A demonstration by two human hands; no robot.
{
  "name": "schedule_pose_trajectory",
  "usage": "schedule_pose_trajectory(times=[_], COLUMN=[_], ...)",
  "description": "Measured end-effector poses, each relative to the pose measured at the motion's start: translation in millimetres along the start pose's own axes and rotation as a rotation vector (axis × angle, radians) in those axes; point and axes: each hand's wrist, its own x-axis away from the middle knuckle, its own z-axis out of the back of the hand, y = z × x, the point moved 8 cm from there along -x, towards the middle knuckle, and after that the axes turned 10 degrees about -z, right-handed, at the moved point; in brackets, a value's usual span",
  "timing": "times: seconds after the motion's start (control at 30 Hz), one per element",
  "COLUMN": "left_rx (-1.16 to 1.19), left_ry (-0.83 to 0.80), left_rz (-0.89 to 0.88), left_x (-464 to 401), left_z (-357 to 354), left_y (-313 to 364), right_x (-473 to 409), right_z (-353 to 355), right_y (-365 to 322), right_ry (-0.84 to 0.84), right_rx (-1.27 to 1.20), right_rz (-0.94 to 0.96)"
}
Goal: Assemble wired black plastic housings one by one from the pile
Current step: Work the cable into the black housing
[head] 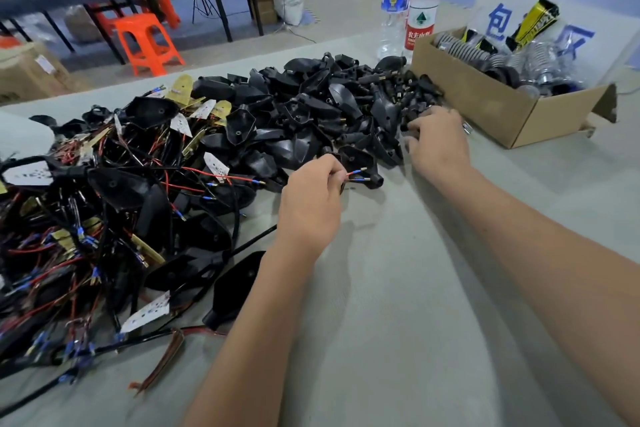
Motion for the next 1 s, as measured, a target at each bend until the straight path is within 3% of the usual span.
schedule_pose_trajectory(times=[0.17, 0.27, 0.33, 0.4, 0.67, 1.0], left_rx=[0.062, 0.129, 0.192, 0.25, 0.285, 0.232], left_ry=[0.094, 0.109, 0.117, 0.134, 0.273, 0.306], left_rz=[0.037, 0.054, 0.045, 0.045, 0.136, 0.16], left_x=[19, 30, 34, 35, 36, 38], left_z=[17, 17, 17, 17, 25, 28], left_y=[-14, -18, -16, -17, -28, -31], right_x=[24, 58, 86, 110, 120, 128], right_z=[22, 26, 6, -9, -8, -1], right_y=[14, 3, -21, -45, -60, -73], right_ry=[0.035, 0.018, -0.151, -0.317, -0.386, -0.412], right_rx=[-0.281, -0.896, -1.356, -1.572, -1.563, -1.443], right_rz=[-0.233, -0.358, -0.422, -0.403, -0.194, -0.03])
